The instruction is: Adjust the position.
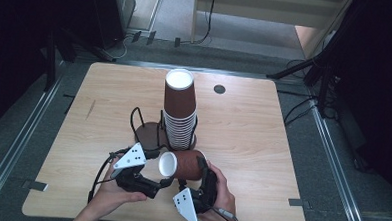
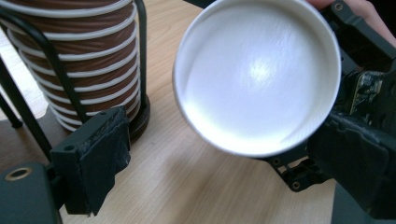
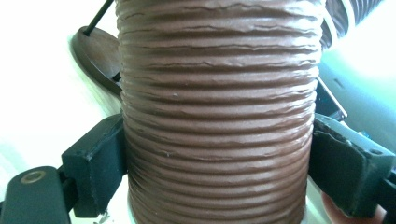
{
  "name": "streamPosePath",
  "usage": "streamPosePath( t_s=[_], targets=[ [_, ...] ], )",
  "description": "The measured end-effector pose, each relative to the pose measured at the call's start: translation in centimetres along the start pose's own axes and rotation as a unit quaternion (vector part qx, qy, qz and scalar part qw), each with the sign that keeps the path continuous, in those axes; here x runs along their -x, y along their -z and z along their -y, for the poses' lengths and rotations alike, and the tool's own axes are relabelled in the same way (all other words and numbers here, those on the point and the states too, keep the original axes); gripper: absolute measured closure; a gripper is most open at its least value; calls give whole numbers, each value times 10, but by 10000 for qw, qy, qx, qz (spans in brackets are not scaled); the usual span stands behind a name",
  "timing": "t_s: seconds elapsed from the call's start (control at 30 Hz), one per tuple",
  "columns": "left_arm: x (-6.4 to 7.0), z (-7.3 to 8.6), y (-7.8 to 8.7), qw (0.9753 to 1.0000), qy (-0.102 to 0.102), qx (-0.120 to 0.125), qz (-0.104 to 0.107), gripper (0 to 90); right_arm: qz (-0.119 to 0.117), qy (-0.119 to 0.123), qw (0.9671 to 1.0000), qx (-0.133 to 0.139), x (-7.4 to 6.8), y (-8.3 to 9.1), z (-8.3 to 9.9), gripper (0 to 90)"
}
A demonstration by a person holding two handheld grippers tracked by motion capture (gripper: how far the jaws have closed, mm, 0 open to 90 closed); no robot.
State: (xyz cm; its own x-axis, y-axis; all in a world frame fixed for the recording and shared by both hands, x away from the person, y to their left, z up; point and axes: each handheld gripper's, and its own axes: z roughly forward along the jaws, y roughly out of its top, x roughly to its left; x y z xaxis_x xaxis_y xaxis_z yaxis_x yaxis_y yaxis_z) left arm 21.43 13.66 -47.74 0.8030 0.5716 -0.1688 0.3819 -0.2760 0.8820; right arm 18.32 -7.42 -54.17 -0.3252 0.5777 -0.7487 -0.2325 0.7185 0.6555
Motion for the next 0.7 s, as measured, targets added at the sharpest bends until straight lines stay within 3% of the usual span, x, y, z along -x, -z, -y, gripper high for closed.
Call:
streamPosePath(
  t_s=[0.33, 0.7],
  targets=[
    [6, -2, -2, 9998, -162, -102, 115, 70, -127, 287, 9995, 0, -10, 0, 0, 120],
    [6, -2, -1, 9997, -88, -50, 201, 136, -250, 459, 9986, 88, -12, 2, -4, 118]
  ],
)
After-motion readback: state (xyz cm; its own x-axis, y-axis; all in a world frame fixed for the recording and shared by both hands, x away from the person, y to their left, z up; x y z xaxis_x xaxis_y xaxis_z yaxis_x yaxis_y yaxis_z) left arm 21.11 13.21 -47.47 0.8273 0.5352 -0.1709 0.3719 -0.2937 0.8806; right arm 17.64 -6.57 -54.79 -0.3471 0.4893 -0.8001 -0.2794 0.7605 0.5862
